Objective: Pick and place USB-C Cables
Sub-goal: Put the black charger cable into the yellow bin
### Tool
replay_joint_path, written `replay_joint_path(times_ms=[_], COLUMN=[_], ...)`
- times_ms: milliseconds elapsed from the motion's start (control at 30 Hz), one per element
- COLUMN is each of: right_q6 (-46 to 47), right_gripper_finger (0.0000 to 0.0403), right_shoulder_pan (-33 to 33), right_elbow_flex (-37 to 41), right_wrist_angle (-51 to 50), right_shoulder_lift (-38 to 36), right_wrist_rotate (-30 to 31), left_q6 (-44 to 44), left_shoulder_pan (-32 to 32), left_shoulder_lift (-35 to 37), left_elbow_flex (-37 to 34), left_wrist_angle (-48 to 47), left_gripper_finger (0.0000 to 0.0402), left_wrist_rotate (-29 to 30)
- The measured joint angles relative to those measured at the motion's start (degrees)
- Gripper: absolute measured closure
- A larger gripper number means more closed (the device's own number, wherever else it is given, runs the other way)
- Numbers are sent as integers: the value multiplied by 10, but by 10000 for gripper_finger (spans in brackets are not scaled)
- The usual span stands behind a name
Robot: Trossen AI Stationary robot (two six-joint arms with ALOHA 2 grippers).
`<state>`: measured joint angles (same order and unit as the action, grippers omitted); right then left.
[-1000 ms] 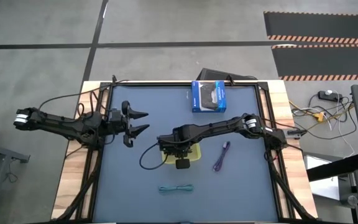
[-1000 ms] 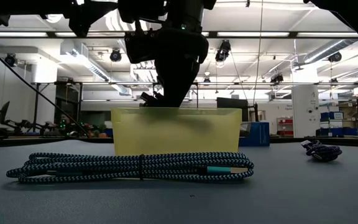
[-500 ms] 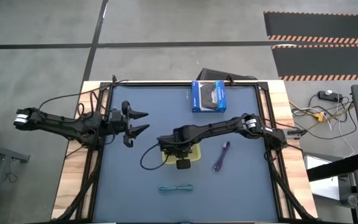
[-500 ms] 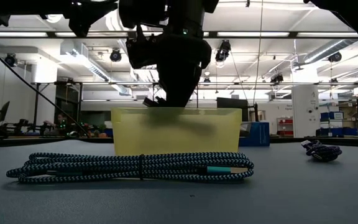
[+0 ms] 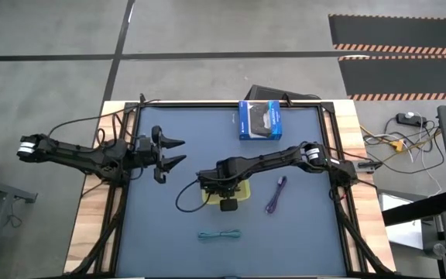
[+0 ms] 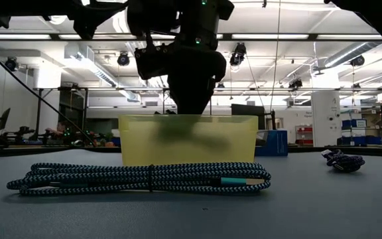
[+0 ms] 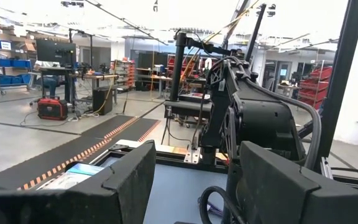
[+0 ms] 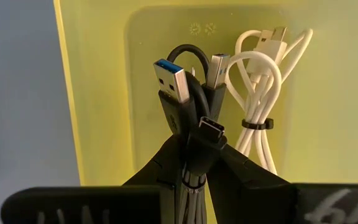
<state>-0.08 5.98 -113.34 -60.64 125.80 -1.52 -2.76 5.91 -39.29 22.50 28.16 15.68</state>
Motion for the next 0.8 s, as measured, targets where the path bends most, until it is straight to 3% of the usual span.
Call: replay_joint_path(times_ms=[800], right_q6=[-1], right_gripper_finger=[360], right_shoulder_pan=[0], right_elbow_flex=[19], right_wrist_angle=[33], right_shoulder_lift=[0], right_wrist_rotate=[-5], left_q6=[0], left_shoulder_pan=[0], left_shoulder_lift=[0], left_elbow_flex=[0], left_wrist_angle=[0], left_gripper_finger=[182], left_wrist_rotate=[0])
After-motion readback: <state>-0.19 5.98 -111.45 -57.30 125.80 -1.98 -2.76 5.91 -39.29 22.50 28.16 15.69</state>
